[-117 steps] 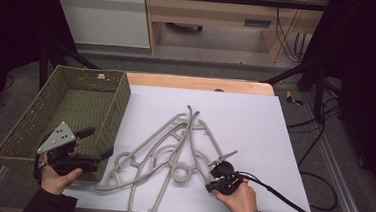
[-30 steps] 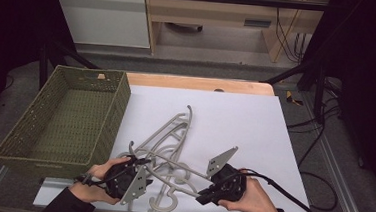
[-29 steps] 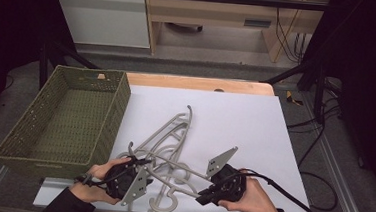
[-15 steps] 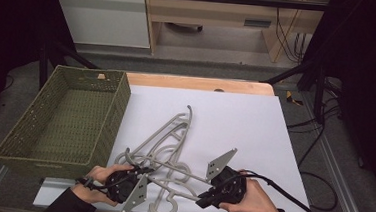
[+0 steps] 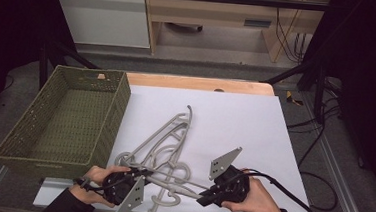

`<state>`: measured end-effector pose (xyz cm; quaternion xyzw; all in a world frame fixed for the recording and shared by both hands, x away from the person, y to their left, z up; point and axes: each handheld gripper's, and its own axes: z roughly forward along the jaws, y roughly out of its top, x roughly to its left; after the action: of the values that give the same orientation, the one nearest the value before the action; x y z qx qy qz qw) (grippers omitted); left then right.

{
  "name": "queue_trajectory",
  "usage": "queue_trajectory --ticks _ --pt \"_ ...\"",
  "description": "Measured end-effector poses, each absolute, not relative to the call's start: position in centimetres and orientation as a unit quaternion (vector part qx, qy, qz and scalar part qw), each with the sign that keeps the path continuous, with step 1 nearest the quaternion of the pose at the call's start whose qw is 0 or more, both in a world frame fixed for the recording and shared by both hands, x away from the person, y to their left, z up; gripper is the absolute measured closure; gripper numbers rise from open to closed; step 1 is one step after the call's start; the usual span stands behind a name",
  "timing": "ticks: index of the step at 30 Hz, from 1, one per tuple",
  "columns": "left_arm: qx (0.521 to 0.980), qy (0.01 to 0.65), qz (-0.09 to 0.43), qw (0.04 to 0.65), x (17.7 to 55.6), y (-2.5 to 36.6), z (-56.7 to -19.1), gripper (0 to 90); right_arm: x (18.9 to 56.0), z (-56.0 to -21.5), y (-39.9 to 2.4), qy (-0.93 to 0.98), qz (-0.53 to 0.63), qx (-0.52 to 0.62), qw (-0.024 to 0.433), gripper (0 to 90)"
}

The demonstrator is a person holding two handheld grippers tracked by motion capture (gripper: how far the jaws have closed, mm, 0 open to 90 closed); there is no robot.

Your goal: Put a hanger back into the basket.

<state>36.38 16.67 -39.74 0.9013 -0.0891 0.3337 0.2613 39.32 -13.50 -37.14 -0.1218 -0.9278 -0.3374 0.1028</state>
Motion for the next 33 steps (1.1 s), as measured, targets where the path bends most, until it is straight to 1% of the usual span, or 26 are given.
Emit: queue_trajectory --ticks 5,7,12,15,17,22,23,25,28,30,32,33 --pt "0.906 -0.081 0.324 0.259 36.3 16.7 -39.4 76.4 39.3 -37.0 -13.7 -0.925 -0.345 -0.124 0.099 81.4" --pt "0.911 -0.076 0.314 0.256 36.2 16.6 -39.3 77.1 39.3 -36.9 -13.8 -0.925 -0.346 -0.125 0.091 80.5" --pt "0.914 -0.063 0.301 0.266 36.2 16.8 -38.6 78.7 39.4 -36.7 -14.1 -0.922 -0.356 -0.126 0.079 79.2" --pt "0.915 -0.054 0.293 0.271 36.1 16.9 -38.2 81.5 39.4 -36.4 -14.4 -0.916 -0.373 -0.131 0.073 79.0" --pt "0.915 -0.049 0.295 0.271 36.1 16.8 -38.2 81.6 39.5 -36.4 -14.6 -0.913 -0.379 -0.134 0.069 78.5" --pt "0.917 -0.029 0.293 0.271 36.1 16.5 -38.0 81.7 39.6 -36.4 -14.8 -0.911 -0.38 -0.156 0.04 75.0" --pt "0.916 -0.024 0.295 0.271 36.1 16.5 -37.9 81.7 39.7 -36.4 -14.8 -0.912 -0.379 -0.157 0.032 71.4" --pt "0.916 -0.011 0.295 0.272 36.2 16.4 -37.8 81.8 39.8 -36.4 -14.9 -0.906 -0.389 -0.169 0.014 67.2" --pt "0.914 0.022 0.296 0.277 36.3 16.3 -37.7 81.8 39.9 -36.3 -15.2 -0.894 -0.41 -0.181 -0.014 59.3" --pt "0.912 0.043 0.298 0.278 36.6 16.2 -37.6 81.8 40.0 -36.0 -15.6 -0.881 -0.429 -0.194 -0.05 49.8" --pt "0.911 0.066 0.299 0.277 36.9 16.3 -37.5 81.8 40.0 -35.8 -16.1 -0.868 -0.444 -0.208 -0.08 45.0" --pt "0.91 0.075 0.299 0.278 37.0 16.3 -37.5 81.8 40.0 -35.7 -16.4 -0.857 -0.456 -0.22 -0.098 39.5"
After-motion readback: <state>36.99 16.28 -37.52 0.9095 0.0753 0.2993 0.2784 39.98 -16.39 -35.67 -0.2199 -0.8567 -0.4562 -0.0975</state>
